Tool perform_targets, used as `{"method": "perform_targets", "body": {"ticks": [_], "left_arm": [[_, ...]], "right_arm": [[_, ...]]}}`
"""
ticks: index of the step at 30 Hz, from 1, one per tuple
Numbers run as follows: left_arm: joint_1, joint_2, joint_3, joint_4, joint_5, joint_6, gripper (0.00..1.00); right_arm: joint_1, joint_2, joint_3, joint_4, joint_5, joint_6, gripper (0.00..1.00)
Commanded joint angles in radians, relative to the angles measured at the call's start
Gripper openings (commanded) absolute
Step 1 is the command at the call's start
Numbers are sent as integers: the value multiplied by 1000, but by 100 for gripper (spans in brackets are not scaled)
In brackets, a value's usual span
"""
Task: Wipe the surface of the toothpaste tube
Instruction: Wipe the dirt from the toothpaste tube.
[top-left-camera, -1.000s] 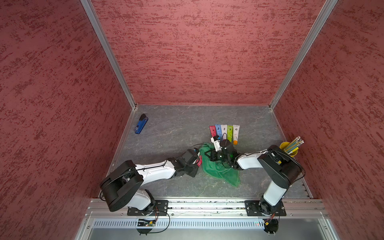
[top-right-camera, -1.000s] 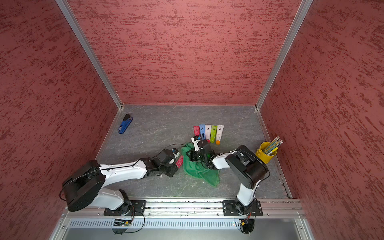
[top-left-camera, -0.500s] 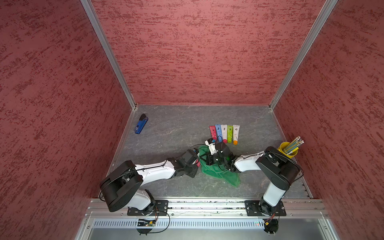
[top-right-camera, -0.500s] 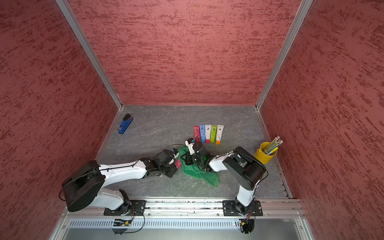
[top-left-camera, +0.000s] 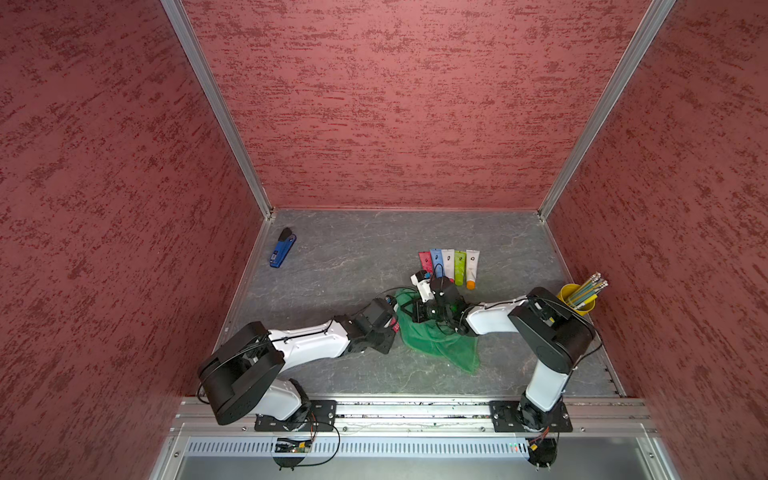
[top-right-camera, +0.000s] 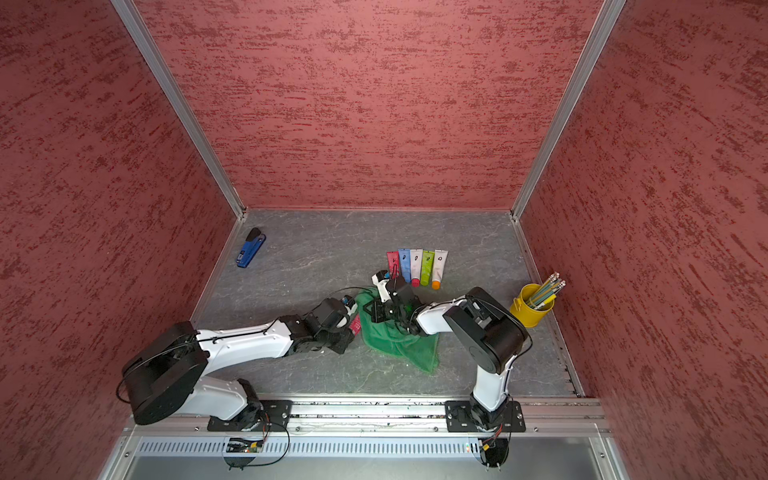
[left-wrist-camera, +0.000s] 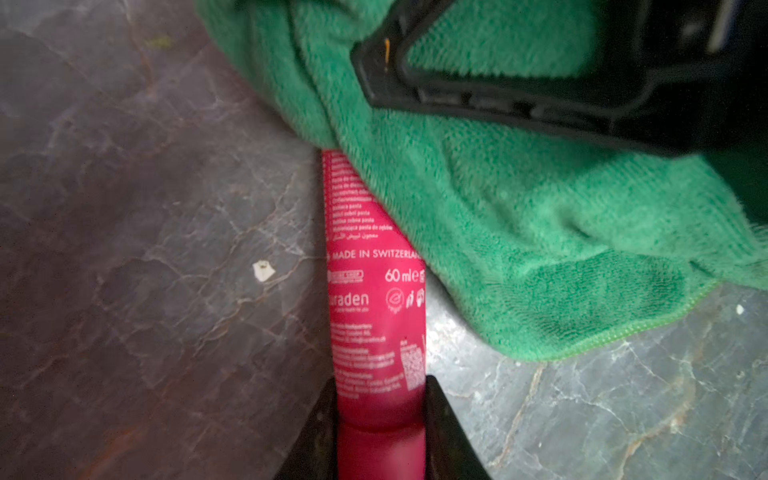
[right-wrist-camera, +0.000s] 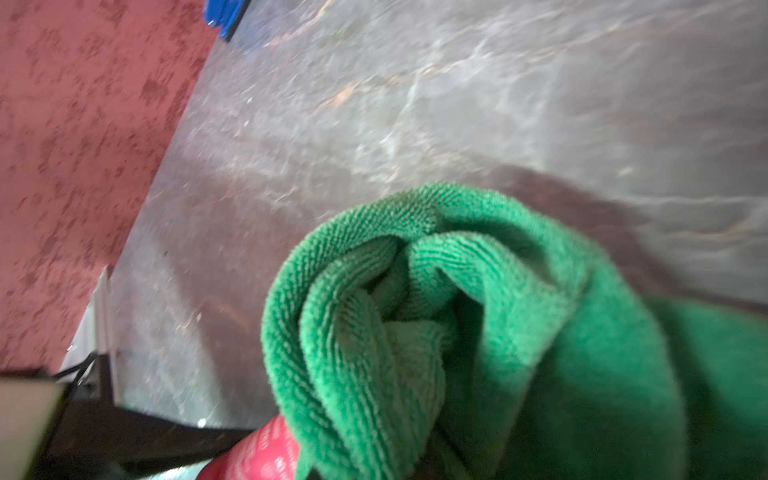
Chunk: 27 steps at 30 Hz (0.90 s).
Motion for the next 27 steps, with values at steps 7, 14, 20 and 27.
{"method": "perform_targets", "body": {"ticks": [7,14,20,27], "left_arm": [[-2,-14,3,39,22,30,0],[-2,-12,3,37,21,30,0],[-2,-16,2,37,21,30,0],[-2,-36,-10,43,22,29,0]], "right_arm": [[31,14,-18,-95,-44,-5,0],[176,11,-92,13,-244,79,0],[133,7,-91,-34,-150,66,0],[-112,26,-90,-61,4,19,0]]}}
